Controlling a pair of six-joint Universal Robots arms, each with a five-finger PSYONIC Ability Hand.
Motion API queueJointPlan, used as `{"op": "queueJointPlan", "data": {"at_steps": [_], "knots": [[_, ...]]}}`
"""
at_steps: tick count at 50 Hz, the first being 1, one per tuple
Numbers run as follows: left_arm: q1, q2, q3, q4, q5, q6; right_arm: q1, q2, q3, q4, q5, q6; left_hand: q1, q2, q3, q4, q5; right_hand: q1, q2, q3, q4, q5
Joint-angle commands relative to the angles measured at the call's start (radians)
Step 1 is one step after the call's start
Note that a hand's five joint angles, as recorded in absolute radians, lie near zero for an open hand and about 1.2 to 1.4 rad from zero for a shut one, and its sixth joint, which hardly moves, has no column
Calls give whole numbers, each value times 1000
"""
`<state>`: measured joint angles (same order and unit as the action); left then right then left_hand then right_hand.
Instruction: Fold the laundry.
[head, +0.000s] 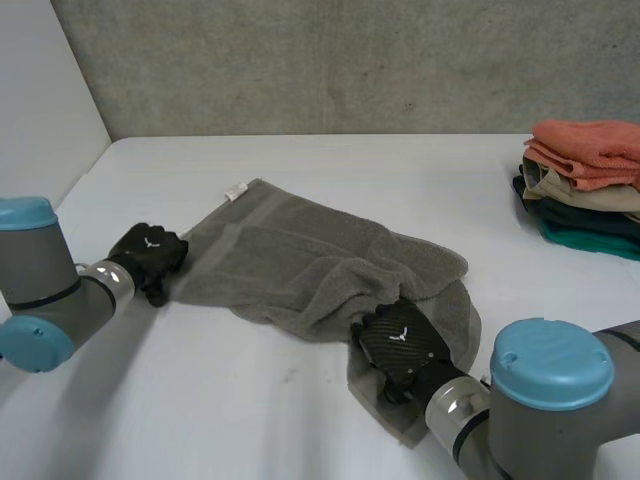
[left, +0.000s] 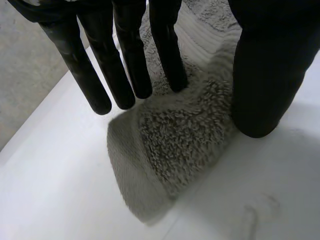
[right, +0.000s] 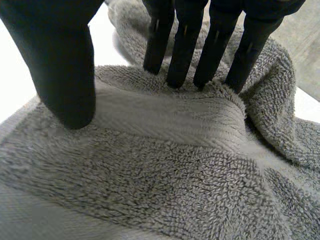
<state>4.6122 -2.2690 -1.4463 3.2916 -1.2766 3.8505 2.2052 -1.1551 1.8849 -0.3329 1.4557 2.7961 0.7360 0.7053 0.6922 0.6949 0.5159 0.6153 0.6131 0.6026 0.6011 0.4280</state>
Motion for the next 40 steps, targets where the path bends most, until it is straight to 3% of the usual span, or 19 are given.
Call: {"op": "queueJointPlan", "data": {"at_steps": [1,7,11,18,26,33,37,40], "knots": [[-10,-21,44,11,-12,-8,-18,44,-26,-49,26,-50,660,691,704,701,706,781,783,794,795,794],[-27,9,49,8,-33,-43,-42,-1,-50,-34,87,-62,660,691,704,701,706,781,783,794,795,794],[-32,184,18,-1,-36,-187,-65,-145,-78,26,111,-133,660,691,704,701,706,781,783,794,795,794],[-32,515,-83,-42,-33,-350,-281,-316,-242,300,94,-273,660,691,704,701,706,781,783,794,795,794],[-32,784,-157,-159,-38,-361,-401,-365,-476,573,37,-293,660,691,704,701,706,781,783,794,795,794],[-36,769,-184,-285,-40,-362,-495,-319,-538,704,-61,-369,660,691,704,701,706,781,783,794,795,794],[-76,628,-161,-291,-44,-361,-495,-183,-544,706,-64,-397,660,691,704,701,706,781,783,794,795,794],[-119,446,-27,-264,-125,-361,-486,-82,-591,674,-43,-400,660,691,704,701,706,781,783,794,795,794]]}}
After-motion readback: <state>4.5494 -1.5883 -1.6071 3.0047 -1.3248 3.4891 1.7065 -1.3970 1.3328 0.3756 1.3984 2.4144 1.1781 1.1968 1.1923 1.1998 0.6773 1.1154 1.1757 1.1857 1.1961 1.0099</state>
